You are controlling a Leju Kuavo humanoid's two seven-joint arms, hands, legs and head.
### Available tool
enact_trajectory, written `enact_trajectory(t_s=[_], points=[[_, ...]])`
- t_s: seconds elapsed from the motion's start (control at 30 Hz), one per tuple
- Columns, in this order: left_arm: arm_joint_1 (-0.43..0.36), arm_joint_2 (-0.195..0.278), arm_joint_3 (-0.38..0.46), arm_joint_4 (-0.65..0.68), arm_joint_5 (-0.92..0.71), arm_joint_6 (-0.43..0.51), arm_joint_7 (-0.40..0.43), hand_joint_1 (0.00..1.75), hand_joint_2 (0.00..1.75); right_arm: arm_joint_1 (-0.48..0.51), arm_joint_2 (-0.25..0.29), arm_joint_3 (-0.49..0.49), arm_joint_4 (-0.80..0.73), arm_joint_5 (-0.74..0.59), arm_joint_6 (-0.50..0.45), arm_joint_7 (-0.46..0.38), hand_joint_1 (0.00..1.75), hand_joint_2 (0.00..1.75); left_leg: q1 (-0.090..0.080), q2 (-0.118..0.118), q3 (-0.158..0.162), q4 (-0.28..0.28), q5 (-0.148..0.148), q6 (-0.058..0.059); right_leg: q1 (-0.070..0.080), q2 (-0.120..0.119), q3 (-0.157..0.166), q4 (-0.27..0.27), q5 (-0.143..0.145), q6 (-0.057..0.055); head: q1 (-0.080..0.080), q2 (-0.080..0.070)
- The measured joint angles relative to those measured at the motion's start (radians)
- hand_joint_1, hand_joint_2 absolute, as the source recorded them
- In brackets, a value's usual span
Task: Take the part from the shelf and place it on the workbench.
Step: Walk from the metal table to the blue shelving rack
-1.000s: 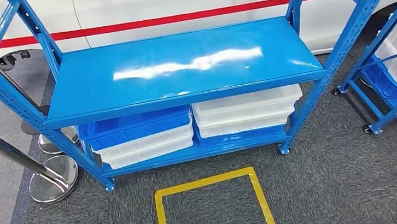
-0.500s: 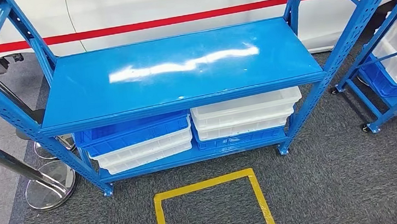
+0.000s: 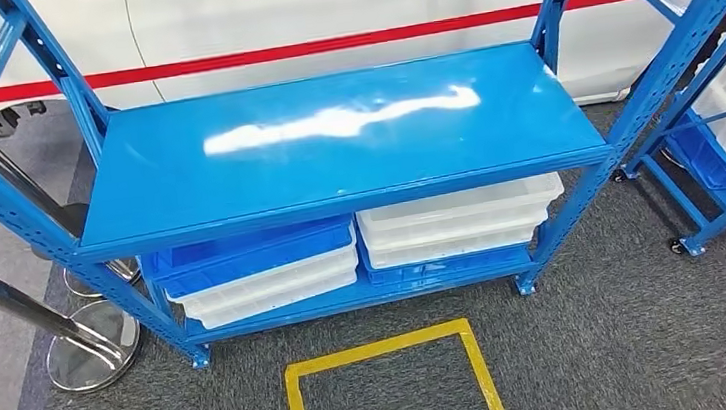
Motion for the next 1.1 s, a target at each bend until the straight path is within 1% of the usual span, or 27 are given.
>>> enact_trajectory(t_s=[0.07,0.1,0.17,0.2,0.23,0.27,0.33,0.37,0.4,0.47,0.53,0.57,0.6,0.67,0.7,0.73,0.77,0.8,0.83,0.87,0.9,0.93,0.97,1.0,1.03,1.07,1.1], points=[[0.000,0.000,-0.003,0.000,0.000,0.002,0.000,0.00,0.00,-0.001,-0.003,0.000,0.005,0.001,-0.002,0.000,0.00,0.00,0.003,0.000,0.015,-0.010,-0.001,0.014,-0.002,0.000,-0.015,0.043,-0.019,0.008,0.000,0.000],[-0.001,0.000,-0.004,0.000,0.001,0.003,-0.001,0.00,0.00,-0.002,-0.004,0.000,0.008,0.002,-0.003,0.000,0.00,0.00,0.004,0.000,0.021,-0.015,-0.003,0.020,-0.003,0.000,-0.041,0.092,-0.041,0.011,0.000,0.000],[-0.002,0.000,-0.006,0.000,0.001,0.006,-0.001,0.00,0.00,-0.004,-0.008,0.000,0.015,0.003,-0.005,-0.001,0.00,0.00,0.001,0.001,0.027,-0.016,-0.009,0.027,-0.003,0.000,-0.122,0.218,-0.093,0.014,0.000,0.000],[-0.002,0.001,-0.008,0.000,0.002,0.006,-0.001,0.00,0.00,-0.004,-0.009,0.000,0.019,0.003,-0.007,-0.001,0.00,0.00,0.000,0.001,0.031,-0.016,-0.013,0.029,-0.003,0.000,-0.159,0.266,-0.106,0.014,0.000,0.000],[-0.001,0.001,-0.010,0.000,0.002,0.007,-0.001,0.00,0.00,-0.004,-0.010,0.000,0.022,0.003,-0.009,-0.001,0.00,0.00,-0.002,0.000,0.037,-0.016,-0.018,0.029,-0.002,0.000,-0.180,0.281,-0.096,0.012,0.000,0.000],[-0.001,0.001,-0.012,0.000,0.002,0.008,-0.001,0.00,0.00,-0.004,-0.012,-0.001,0.025,0.004,-0.012,-0.001,0.00,0.00,-0.003,-0.001,0.045,-0.016,-0.024,0.029,-0.002,0.000,-0.184,0.260,-0.065,0.010,0.000,0.000],[0.001,0.000,-0.016,0.000,0.004,0.008,-0.001,0.00,0.00,-0.003,-0.016,-0.001,0.031,0.004,-0.016,-0.001,0.00,0.00,-0.003,-0.003,0.063,-0.016,-0.037,0.024,0.002,0.000,-0.151,0.142,0.031,-0.001,0.000,0.000],[0.001,-0.001,-0.017,0.000,0.006,0.008,-0.001,0.00,0.00,-0.003,-0.018,-0.002,0.034,0.004,-0.017,-0.001,0.00,0.00,-0.004,-0.003,0.069,-0.015,-0.043,0.020,0.006,0.000,-0.136,0.088,0.055,-0.007,0.000,0.000],[0.000,-0.001,-0.018,0.000,0.007,0.008,-0.002,0.00,0.00,-0.005,-0.020,-0.003,0.036,0.004,-0.018,-0.001,0.00,0.00,-0.004,-0.003,0.071,-0.015,-0.048,0.015,0.010,0.000,-0.128,0.053,0.069,-0.013,0.000,0.000],[-0.002,-0.001,-0.020,0.000,0.010,0.008,-0.002,0.00,0.00,-0.006,-0.023,-0.006,0.041,0.004,-0.019,-0.001,0.00,0.00,-0.007,-0.002,0.076,-0.009,-0.051,0.003,0.016,0.001,-0.129,0.034,0.066,-0.023,0.000,0.000],[-0.002,-0.001,-0.020,0.000,0.011,0.007,-0.002,0.00,0.00,-0.006,-0.024,-0.008,0.046,0.004,-0.020,-0.001,0.00,0.00,-0.007,-0.001,0.079,0.003,-0.060,-0.009,0.010,0.001,-0.117,0.024,0.079,-0.033,0.000,0.000],[-0.002,0.000,-0.020,0.000,0.011,0.008,-0.002,0.00,0.00,-0.005,-0.025,-0.009,0.049,0.004,-0.021,-0.001,0.00,0.00,-0.007,-0.001,0.070,0.023,-0.074,-0.014,0.008,0.000,-0.111,0.020,0.079,-0.037,-0.001,0.000],[-0.003,0.000,-0.021,0.000,0.011,0.008,-0.002,0.00,0.00,-0.006,-0.025,-0.010,0.052,0.004,-0.021,-0.001,0.00,0.00,-0.005,-0.001,0.052,0.061,-0.098,-0.018,0.006,0.000,-0.106,0.017,0.079,-0.041,0.000,0.000],[-0.004,0.000,-0.021,0.000,0.010,0.008,-0.002,0.00,0.00,-0.008,-0.027,-0.011,0.056,0.005,-0.022,-0.001,0.00,0.00,-0.002,0.000,-0.012,0.181,-0.160,-0.026,0.007,-0.001,-0.105,0.016,0.076,-0.046,-0.001,0.000],[-0.003,0.000,-0.021,0.000,0.010,0.009,-0.002,0.00,0.00,-0.009,-0.027,-0.011,0.058,0.006,-0.023,-0.001,0.00,0.44,-0.001,0.000,-0.044,0.235,-0.180,-0.029,0.008,-0.001,-0.104,0.016,0.075,-0.048,-0.001,0.000],[-0.002,0.000,-0.021,0.000,0.011,0.009,-0.002,0.00,0.00,-0.009,-0.028,-0.011,0.060,0.006,-0.025,-0.001,0.00,0.87,0.000,0.000,-0.065,0.262,-0.181,-0.030,0.009,0.000,-0.103,0.016,0.073,-0.049,-0.001,0.000],[-0.001,0.001,-0.021,0.000,0.011,0.010,-0.002,0.00,0.00,-0.010,-0.028,-0.012,0.062,0.007,-0.028,-0.001,0.00,1.31,-0.001,0.000,-0.067,0.251,-0.161,-0.029,0.010,0.000,-0.100,0.016,0.072,-0.049,-0.001,0.000],[-0.001,0.001,-0.021,0.000,0.012,0.011,-0.002,0.00,0.00,-0.010,-0.028,-0.012,0.065,0.008,-0.031,-0.001,0.00,1.75,-0.001,0.000,-0.052,0.203,-0.123,-0.025,0.010,0.000,-0.096,0.016,0.070,-0.048,-0.001,0.000],[-0.001,0.001,-0.021,0.000,0.014,0.012,-0.002,0.00,0.00,-0.009,-0.028,-0.012,0.068,0.008,-0.035,-0.002,0.00,1.75,-0.002,0.000,-0.026,0.132,-0.078,-0.019,0.010,0.000,-0.092,0.016,0.068,-0.046,-0.001,0.000],[-0.001,0.002,-0.021,0.000,0.016,0.013,-0.001,0.00,0.00,-0.009,-0.028,-0.012,0.071,0.009,-0.040,-0.003,0.00,1.75,-0.005,0.001,-0.002,0.067,-0.051,-0.015,0.011,0.000,-0.089,0.017,0.066,-0.044,-0.001,0.000],[-0.002,0.002,-0.022,0.000,0.018,0.015,-0.001,0.00,0.00,-0.010,-0.028,-0.012,0.074,0.010,-0.044,-0.005,0.00,1.75,-0.007,0.001,0.015,0.021,-0.039,-0.010,0.011,0.000,-0.089,0.018,0.066,-0.040,-0.001,0.000],[-0.002,0.003,-0.022,0.000,0.019,0.016,0.000,0.00,0.00,-0.011,-0.029,-0.012,0.077,0.011,-0.049,-0.006,0.00,1.75,-0.010,0.001,0.021,-0.002,-0.033,-0.005,0.012,0.000,-0.090,0.018,0.065,-0.035,-0.001,0.000],[-0.001,0.003,-0.022,0.000,0.020,0.018,0.000,0.00,0.00,-0.012,-0.029,-0.012,0.079,0.013,-0.054,-0.007,0.00,1.75,-0.013,0.001,0.021,-0.005,-0.037,-0.001,0.012,0.001,-0.091,0.018,0.065,-0.030,0.000,0.000],[0.000,0.003,-0.022,0.000,0.022,0.019,0.001,0.00,0.00,-0.013,-0.029,-0.012,0.080,0.014,-0.060,-0.007,0.00,1.75,-0.011,0.000,0.022,-0.009,-0.028,0.005,0.014,0.001,-0.090,0.015,0.066,-0.024,-0.001,0.000],[0.001,0.003,-0.022,0.000,0.023,0.021,0.002,0.00,0.00,-0.013,-0.030,-0.013,0.082,0.014,-0.066,-0.006,0.00,1.75,-0.011,0.000,0.026,-0.014,-0.016,0.006,0.015,0.001,-0.086,0.013,0.067,-0.022,0.000,0.000],[0.001,0.003,-0.022,0.000,0.025,0.023,0.003,0.00,0.00,-0.014,-0.032,-0.013,0.084,0.015,-0.072,-0.005,0.00,1.75,-0.009,-0.001,0.031,-0.020,-0.011,0.005,0.017,0.001,-0.082,0.007,0.068,-0.028,0.000,0.000],[0.001,0.003,-0.023,0.000,0.026,0.024,0.004,0.00,0.00,-0.014,-0.033,-0.013,0.085,0.017,-0.081,-0.001,0.00,1.75,-0.008,-0.001,0.034,-0.026,-0.007,0.003,0.019,0.001,-0.079,0.002,0.069,-0.038,0.000,0.000]])
